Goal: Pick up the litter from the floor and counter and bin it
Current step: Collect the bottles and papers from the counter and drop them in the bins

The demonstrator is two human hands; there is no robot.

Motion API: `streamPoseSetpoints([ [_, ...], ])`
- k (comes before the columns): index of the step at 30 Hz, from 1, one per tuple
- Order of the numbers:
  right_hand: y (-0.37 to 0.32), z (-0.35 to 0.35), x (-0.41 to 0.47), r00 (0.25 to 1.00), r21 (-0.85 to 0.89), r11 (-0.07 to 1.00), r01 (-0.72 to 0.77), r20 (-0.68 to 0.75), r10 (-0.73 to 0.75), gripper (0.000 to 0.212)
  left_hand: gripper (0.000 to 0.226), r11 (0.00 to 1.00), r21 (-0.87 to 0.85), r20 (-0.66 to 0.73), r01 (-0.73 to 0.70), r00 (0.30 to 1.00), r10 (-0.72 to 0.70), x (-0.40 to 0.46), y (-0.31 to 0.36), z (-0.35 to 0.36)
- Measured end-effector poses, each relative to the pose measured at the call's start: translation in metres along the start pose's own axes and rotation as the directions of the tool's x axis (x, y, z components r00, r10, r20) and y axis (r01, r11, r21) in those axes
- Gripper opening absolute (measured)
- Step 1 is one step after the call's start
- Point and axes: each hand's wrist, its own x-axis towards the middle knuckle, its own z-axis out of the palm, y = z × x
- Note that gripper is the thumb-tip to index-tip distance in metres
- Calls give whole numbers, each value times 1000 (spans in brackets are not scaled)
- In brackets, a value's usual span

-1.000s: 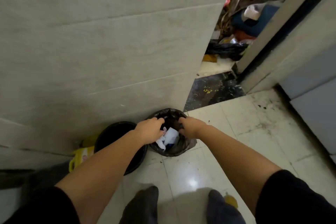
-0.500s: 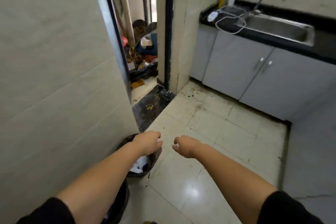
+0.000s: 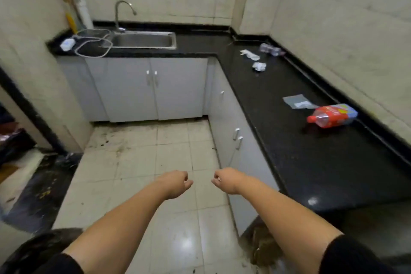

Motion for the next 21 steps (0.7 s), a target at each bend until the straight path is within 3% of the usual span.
streamPoseSetpoints([
  [8, 133, -48, -40, 945, 186, 950, -253, -165, 284, 38, 42, 942, 147, 18, -301, 953, 302, 69, 146, -32],
  [21, 266, -123, 20, 765, 402, 765, -502, -205, 610, 41, 37, 721, 373, 116, -585, 800, 589, 256, 258, -134],
])
